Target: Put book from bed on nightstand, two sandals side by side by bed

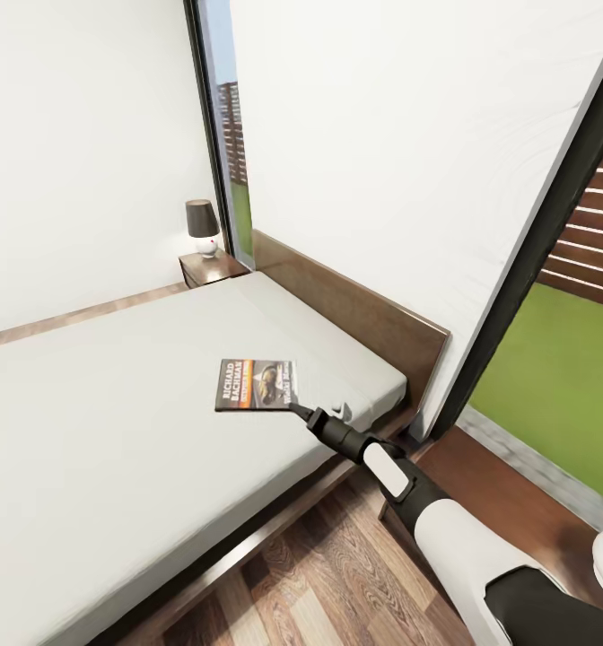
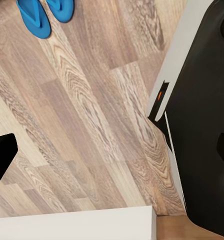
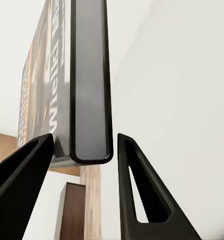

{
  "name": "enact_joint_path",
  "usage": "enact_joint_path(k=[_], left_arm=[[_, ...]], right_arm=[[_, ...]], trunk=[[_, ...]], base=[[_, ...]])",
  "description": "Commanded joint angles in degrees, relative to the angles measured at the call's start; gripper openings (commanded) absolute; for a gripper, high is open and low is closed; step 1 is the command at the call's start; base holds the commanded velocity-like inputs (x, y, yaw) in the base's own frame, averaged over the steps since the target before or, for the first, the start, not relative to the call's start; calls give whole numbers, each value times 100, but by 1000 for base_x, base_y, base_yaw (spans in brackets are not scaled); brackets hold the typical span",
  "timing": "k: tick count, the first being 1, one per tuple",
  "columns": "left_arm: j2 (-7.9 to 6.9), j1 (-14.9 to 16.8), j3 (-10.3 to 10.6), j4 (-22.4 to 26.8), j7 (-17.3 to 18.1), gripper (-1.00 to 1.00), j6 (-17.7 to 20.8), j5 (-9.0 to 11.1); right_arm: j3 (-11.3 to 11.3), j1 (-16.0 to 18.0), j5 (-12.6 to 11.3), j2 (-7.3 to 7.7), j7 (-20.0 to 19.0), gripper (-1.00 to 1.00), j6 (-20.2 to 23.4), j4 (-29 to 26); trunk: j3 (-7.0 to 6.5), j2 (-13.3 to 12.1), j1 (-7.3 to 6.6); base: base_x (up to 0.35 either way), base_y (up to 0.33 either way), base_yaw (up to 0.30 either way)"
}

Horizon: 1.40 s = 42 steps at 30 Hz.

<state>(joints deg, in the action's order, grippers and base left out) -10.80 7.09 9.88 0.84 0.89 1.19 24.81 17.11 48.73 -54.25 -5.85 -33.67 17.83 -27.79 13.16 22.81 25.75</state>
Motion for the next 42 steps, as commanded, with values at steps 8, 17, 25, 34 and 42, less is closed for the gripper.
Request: enact_joint_path(k=[8, 17, 25, 34, 42], left_arm=[[-1, 2, 49, 4, 15, 100, 13, 59], [-1, 3, 56, 4, 17, 100, 19, 59], [-1, 3, 58, 4, 18, 100, 21, 59], [-1, 3, 60, 4, 17, 100, 18, 48], [-1, 3, 67, 4, 17, 100, 14, 28]], right_arm=[[39, 5, -51, 10, -65, -100, 27, -10], [17, 5, -62, 13, -184, -100, -13, -8], [9, 5, -67, 11, -197, -100, -31, -8], [7, 5, -68, 6, -188, -100, -31, -7], [3, 5, -68, 5, -176, -100, -17, -10]], trunk=[[10, 11, 3], [10, 11, 3], [10, 11, 3], [10, 11, 3], [10, 11, 3]], base=[[0, 0, 0], [0, 2, 0], [0, 103, 0], [0, 47, 0], [0, 8, 12]])
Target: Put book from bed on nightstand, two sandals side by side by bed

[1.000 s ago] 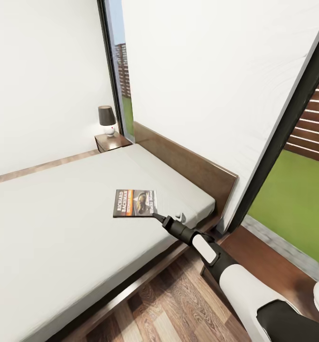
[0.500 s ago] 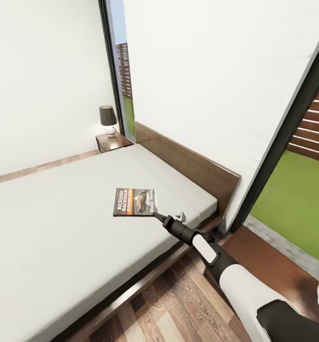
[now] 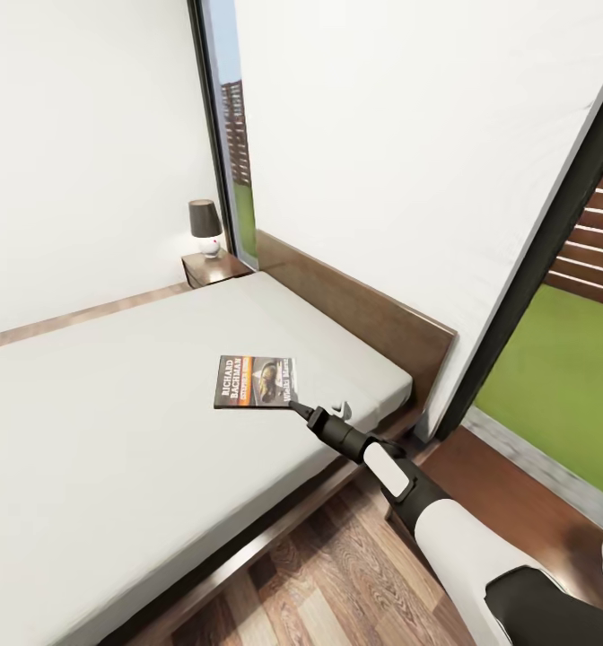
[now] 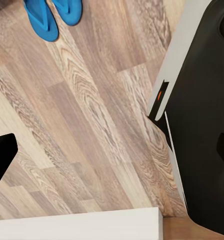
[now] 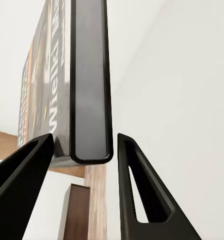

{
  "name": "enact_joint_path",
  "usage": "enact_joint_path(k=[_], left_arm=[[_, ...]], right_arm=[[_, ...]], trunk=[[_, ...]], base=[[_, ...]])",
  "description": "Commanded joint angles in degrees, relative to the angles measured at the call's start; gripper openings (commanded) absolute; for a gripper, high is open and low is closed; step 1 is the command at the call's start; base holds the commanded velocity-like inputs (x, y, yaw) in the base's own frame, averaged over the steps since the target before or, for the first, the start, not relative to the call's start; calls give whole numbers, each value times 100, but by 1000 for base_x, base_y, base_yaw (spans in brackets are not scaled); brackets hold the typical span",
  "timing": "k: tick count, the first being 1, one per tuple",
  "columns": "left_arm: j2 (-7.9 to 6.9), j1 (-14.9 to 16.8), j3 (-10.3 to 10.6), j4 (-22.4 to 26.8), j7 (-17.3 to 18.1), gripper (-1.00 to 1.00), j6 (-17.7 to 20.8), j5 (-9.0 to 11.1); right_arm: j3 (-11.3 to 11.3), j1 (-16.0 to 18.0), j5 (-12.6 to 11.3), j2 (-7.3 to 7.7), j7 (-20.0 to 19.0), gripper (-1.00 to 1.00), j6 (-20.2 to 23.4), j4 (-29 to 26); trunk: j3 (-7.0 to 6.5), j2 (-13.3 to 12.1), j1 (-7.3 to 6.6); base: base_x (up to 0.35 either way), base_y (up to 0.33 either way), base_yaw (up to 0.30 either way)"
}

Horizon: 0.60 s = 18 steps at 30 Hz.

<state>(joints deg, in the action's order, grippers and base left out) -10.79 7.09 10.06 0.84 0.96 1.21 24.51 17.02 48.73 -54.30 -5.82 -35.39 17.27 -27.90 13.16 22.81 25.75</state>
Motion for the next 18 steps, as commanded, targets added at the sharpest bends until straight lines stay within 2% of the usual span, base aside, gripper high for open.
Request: enact_joint_path(k=[1, 7, 18], left_arm=[[0, 3, 50, 3, 10, 100, 12, 56], [1, 3, 55, 3, 10, 100, 11, 43], [6, 3, 57, 3, 10, 100, 11, 38]], right_arm=[[12, 5, -63, 2, -3, -100, 42, 0], [12, 5, -63, -1, -3, -100, 46, -3], [11, 5, -63, 2, -9, -100, 25, -4]], trunk=[[10, 10, 3], [10, 10, 3], [10, 10, 3]], base=[[0, 2, 105], [0, 1, 181], [0, 0, 269]])
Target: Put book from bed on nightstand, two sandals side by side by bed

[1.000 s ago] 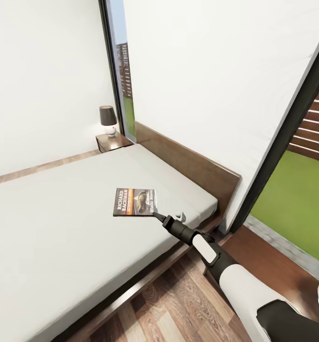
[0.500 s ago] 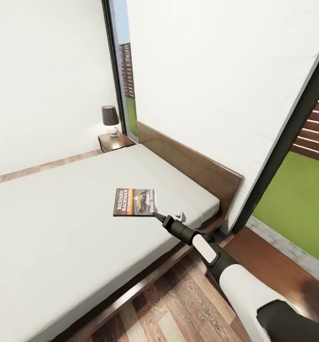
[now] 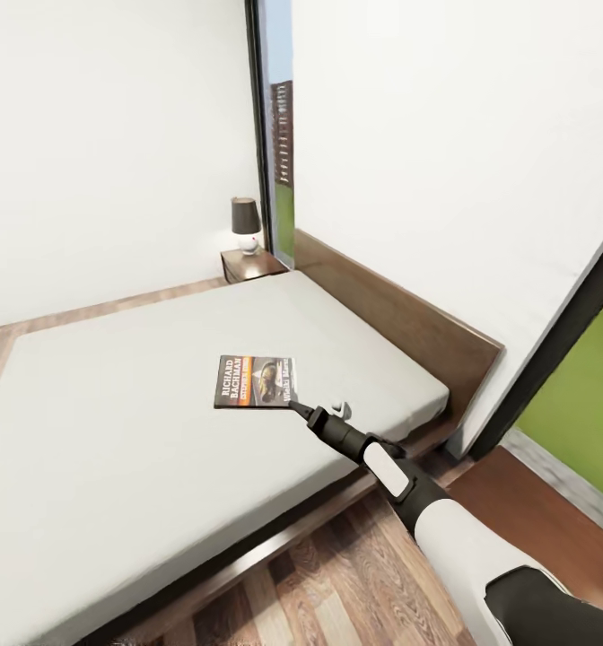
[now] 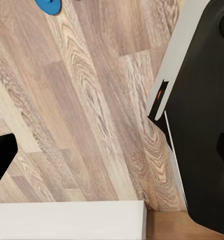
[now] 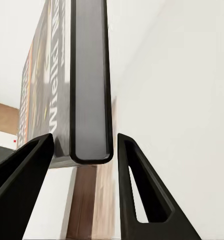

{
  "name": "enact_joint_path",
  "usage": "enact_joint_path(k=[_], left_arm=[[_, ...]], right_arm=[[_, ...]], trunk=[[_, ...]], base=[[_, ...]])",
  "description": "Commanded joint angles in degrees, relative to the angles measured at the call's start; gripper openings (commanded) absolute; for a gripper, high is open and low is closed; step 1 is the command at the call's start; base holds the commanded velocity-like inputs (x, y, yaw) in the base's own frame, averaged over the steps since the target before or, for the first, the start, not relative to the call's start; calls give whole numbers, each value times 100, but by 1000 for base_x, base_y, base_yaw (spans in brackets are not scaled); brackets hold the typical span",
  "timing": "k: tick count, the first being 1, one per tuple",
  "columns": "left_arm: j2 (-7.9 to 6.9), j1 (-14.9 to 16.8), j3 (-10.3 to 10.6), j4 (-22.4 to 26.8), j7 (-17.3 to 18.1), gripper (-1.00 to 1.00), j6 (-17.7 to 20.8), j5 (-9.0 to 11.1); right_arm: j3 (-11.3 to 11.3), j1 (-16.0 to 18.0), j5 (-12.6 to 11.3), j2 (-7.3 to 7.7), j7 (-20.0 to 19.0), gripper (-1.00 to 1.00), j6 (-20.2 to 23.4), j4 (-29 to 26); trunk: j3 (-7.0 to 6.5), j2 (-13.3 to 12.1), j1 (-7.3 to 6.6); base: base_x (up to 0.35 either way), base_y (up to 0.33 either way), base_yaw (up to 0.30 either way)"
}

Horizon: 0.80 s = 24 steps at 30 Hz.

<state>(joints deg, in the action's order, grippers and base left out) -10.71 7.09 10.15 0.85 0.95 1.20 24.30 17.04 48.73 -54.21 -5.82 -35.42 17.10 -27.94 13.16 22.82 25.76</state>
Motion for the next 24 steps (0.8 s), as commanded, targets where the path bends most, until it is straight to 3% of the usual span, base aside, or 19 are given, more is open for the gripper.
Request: enact_joint_path(k=[1, 9, 24], left_arm=[[-3, 3, 48, 3, 10, 100, 12, 59], [-6, 3, 48, 3, 10, 100, 12, 58], [-4, 3, 48, 3, 18, 100, 21, 57]], right_arm=[[10, 5, -74, 2, -6, -100, 42, -1], [10, 5, -79, 2, -15, -100, 40, -3], [40, 9, -38, 1, -18, -100, 117, -70]], trunk=[[10, 10, 3], [10, 10, 3], [10, 10, 3]], base=[[0, 0, 265], [0, 0, 120], [0, 0, 10]])
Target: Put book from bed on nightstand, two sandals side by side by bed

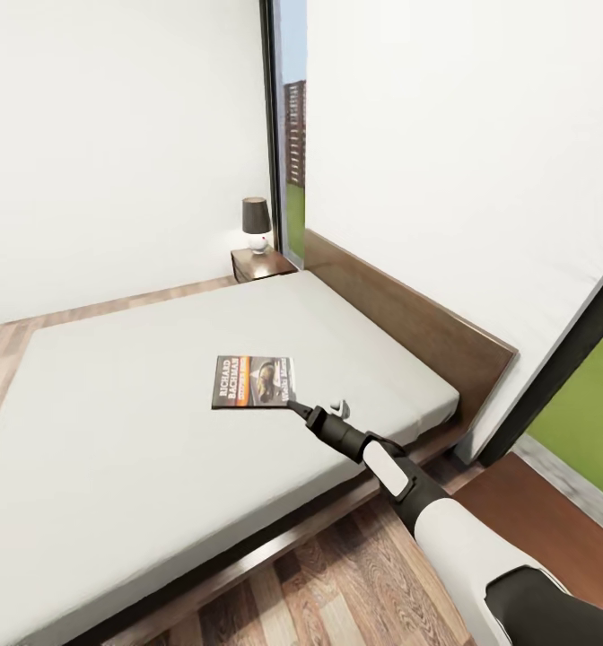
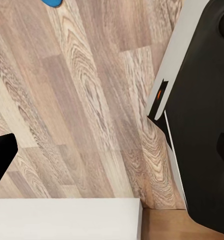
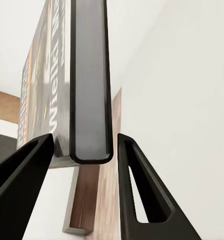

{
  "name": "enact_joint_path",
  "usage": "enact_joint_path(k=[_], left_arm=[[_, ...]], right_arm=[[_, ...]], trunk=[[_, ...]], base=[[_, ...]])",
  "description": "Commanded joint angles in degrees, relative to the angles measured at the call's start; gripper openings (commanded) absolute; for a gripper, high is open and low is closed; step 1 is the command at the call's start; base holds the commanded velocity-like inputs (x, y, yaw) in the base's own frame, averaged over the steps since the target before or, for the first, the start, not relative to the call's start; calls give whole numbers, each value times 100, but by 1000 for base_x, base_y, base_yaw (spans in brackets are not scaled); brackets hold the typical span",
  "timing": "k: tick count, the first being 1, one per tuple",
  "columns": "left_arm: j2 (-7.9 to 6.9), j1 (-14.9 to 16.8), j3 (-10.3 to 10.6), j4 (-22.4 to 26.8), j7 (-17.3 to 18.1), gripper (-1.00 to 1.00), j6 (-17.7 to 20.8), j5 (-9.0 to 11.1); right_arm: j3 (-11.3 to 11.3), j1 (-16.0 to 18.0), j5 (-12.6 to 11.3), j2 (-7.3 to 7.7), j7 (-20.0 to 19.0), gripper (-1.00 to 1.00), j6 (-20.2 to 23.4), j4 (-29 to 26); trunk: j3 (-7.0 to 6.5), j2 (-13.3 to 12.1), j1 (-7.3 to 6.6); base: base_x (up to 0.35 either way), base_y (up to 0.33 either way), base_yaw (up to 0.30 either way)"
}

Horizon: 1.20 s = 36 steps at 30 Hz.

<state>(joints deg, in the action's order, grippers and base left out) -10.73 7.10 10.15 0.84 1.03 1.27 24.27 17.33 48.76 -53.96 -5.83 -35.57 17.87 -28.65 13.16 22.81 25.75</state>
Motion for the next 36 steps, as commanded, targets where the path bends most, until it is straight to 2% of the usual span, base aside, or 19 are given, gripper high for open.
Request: enact_joint_path(k=[1, 15, 36], left_arm=[[-1, 2, 48, 4, 11, 100, 13, 60], [-1, 2, 48, 4, 11, 100, 11, 60], [0, 2, 55, 4, 13, 100, 13, 58]], right_arm=[[10, 4, -62, 2, -5, -100, 44, -8], [-6, 6, -70, -5, 22, -100, 49, -25], [-10, 5, -63, 2, 33, -100, 50, -27]], trunk=[[10, 11, 3], [-10, 11, 3], [-12, 11, 3]], base=[[0, 0, 0], [0, 0, 55], [0, 0, 272]])
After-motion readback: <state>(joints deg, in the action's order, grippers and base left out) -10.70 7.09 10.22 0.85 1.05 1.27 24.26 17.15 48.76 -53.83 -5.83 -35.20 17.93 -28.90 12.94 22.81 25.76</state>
